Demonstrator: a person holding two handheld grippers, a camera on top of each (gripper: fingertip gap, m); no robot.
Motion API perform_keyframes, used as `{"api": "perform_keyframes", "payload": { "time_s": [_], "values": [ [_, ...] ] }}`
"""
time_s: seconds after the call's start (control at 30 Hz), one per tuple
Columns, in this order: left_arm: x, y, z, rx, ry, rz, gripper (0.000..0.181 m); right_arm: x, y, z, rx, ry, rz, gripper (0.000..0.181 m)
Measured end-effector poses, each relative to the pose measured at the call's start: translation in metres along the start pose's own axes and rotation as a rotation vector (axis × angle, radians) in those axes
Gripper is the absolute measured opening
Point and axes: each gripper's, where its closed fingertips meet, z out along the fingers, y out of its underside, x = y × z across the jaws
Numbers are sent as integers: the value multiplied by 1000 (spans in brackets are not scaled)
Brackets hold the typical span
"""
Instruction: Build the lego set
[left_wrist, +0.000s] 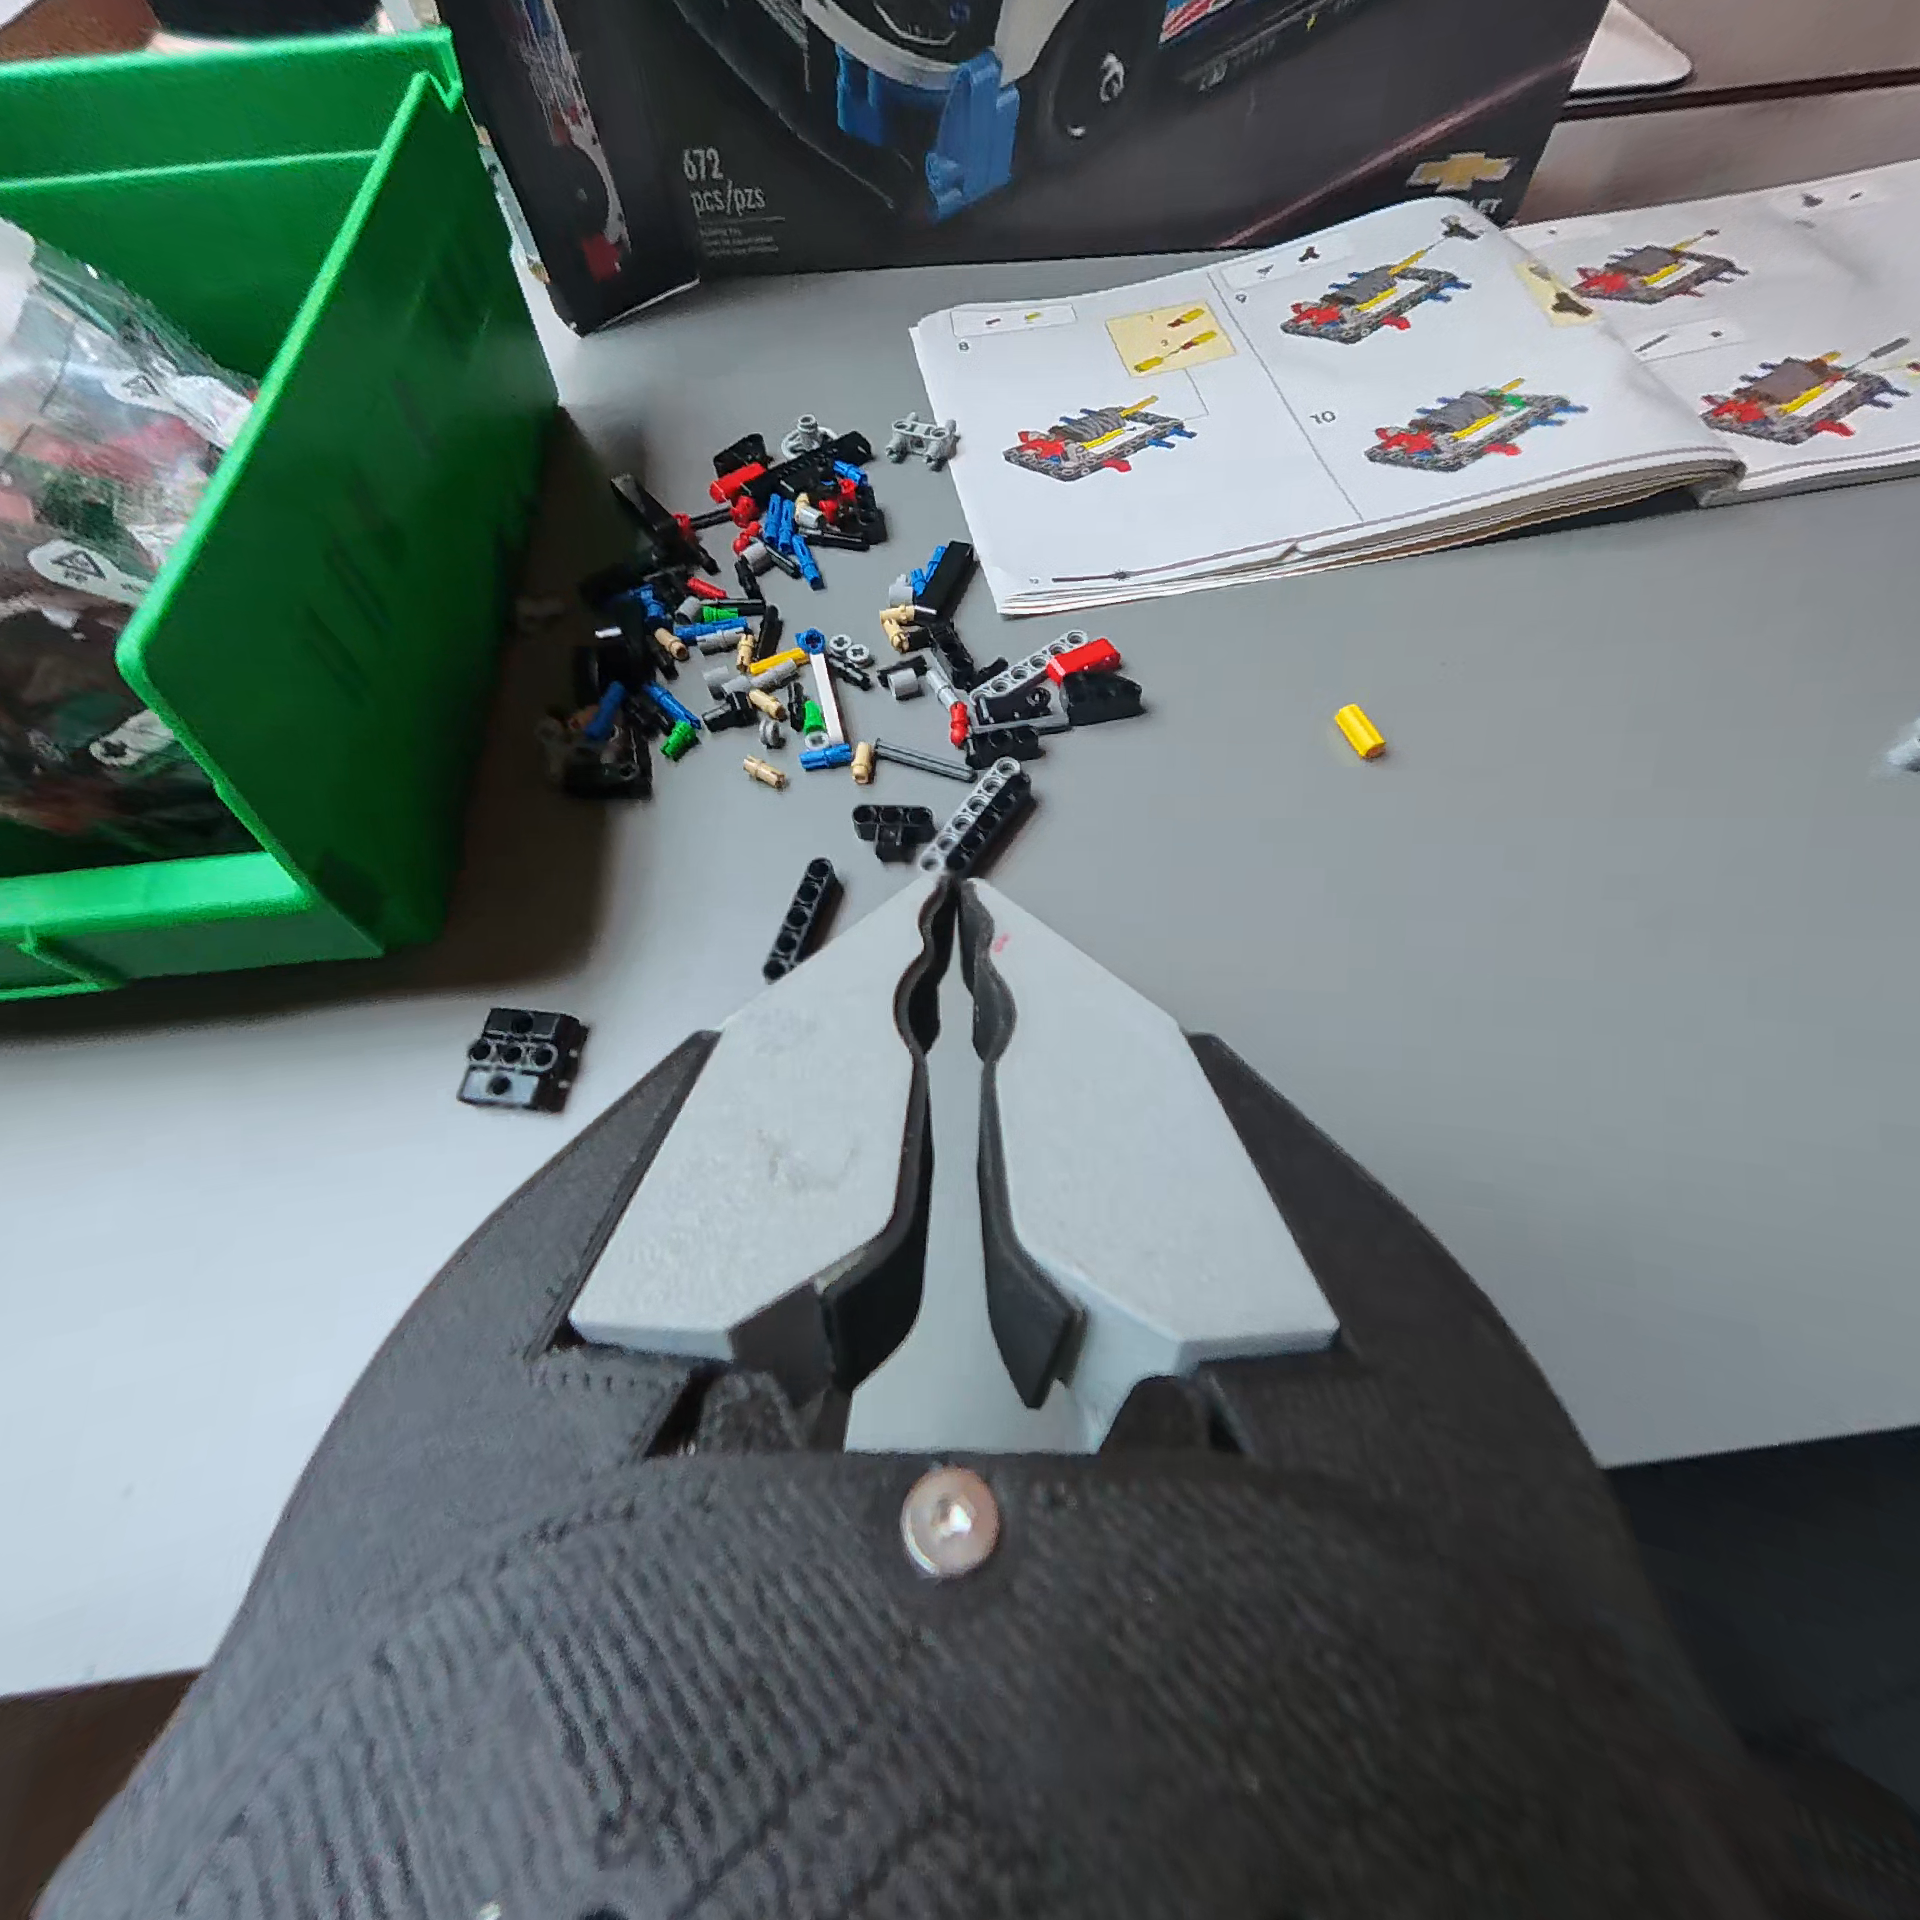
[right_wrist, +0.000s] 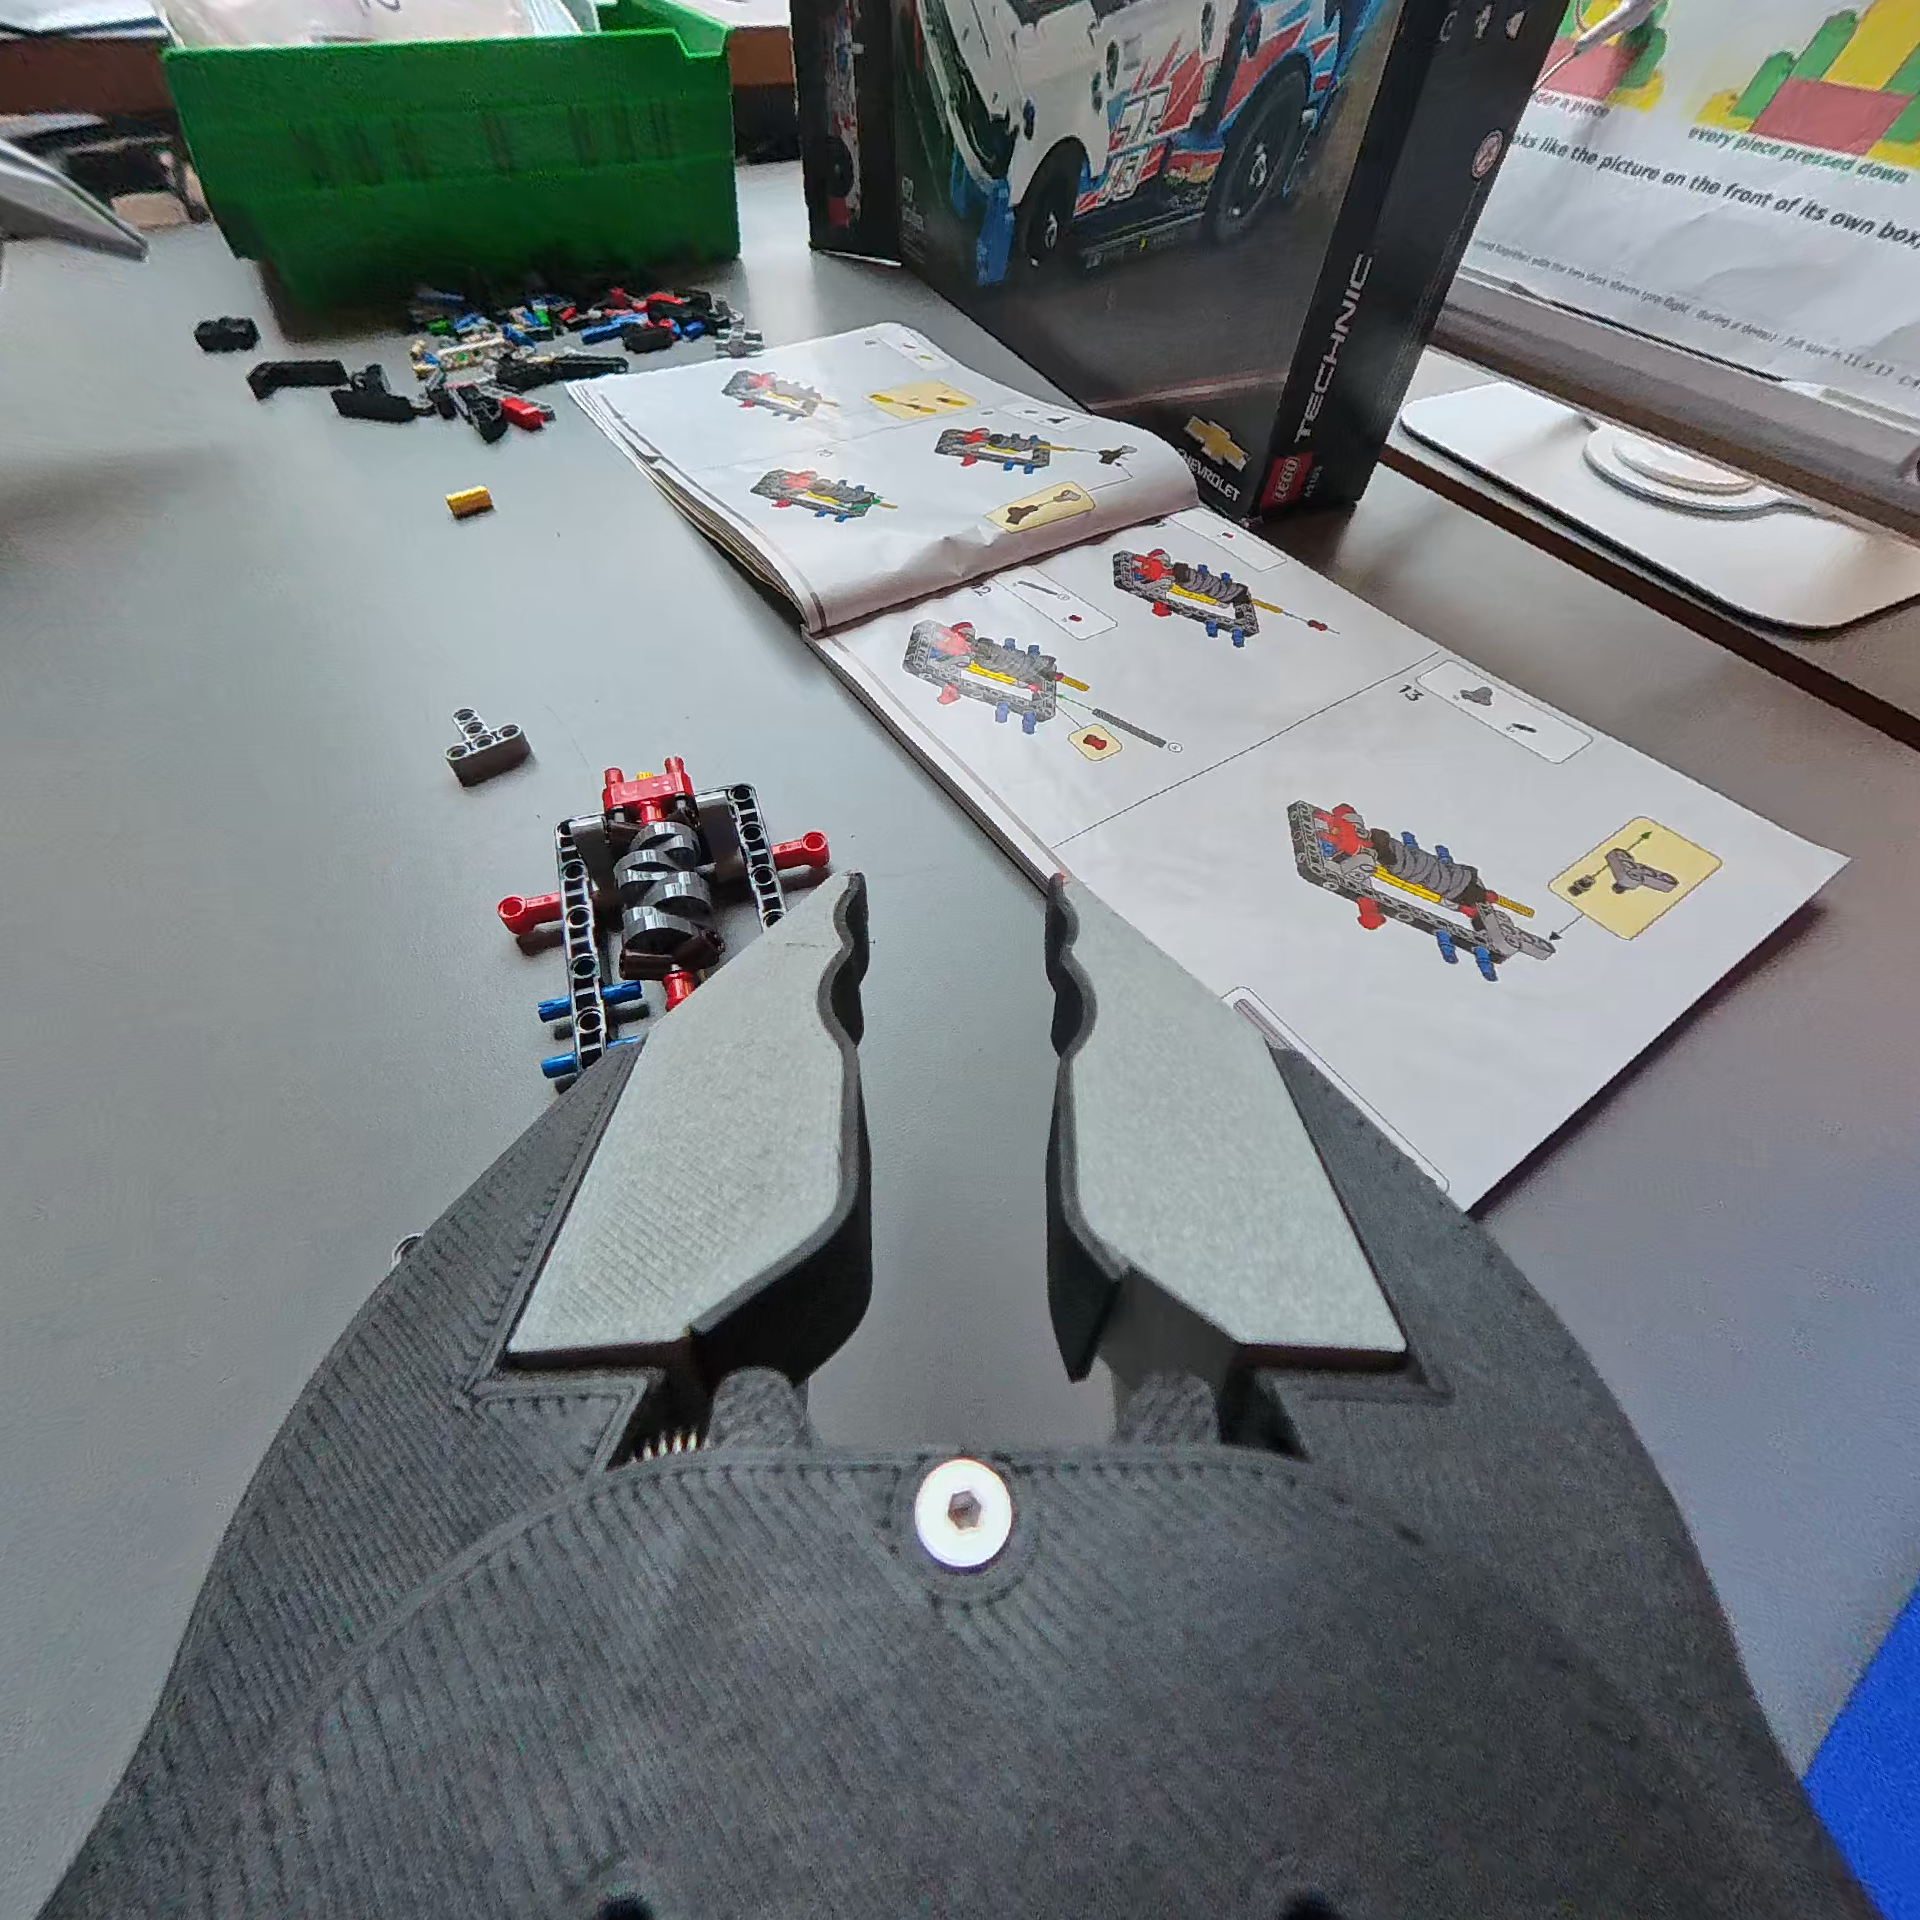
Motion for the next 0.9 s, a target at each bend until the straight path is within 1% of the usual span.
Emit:
{"api": "perform_keyframes", "payload": {
  "time_s": [0.1,0.2,0.4,0.47,0.5,0.57,0.63,0.7,0.77,0.83,0.9],
  "values": [
    [-3,-15,8,5,14,45,0,0,1,1,0,-12,17,30],
    [-2,-26,23,-38,60,77,0,1,1,1,6,-13,22,30],
    [-3,-19,70,-256,143,125,3,2,0,0,15,-18,29,29],
    [-4,-20,86,-306,178,165,7,2,0,0,18,-22,34,29],
    [-5,-20,93,-334,201,184,6,2,0,0,19,-25,36,29],
    [-21,-17,104,-407,173,211,6,1,-1,-1,21,-30,40,29],
    [-31,-16,112,-458,181,209,5,1,-1,-2,23,-36,43,28],
    [-33,-18,117,-476,211,177,5,0,-1,-2,25,-42,43,28],
    [-31,-19,121,-495,220,184,4,0,-2,-3,29,-46,43,28],
    [-31,-14,123,-534,213,203,0,0,-2,-3,30,-51,50,28],
    [-33,-4,124,-605,191,178,0,0,-2,-2,28,-55,60,27]
  ]
}}
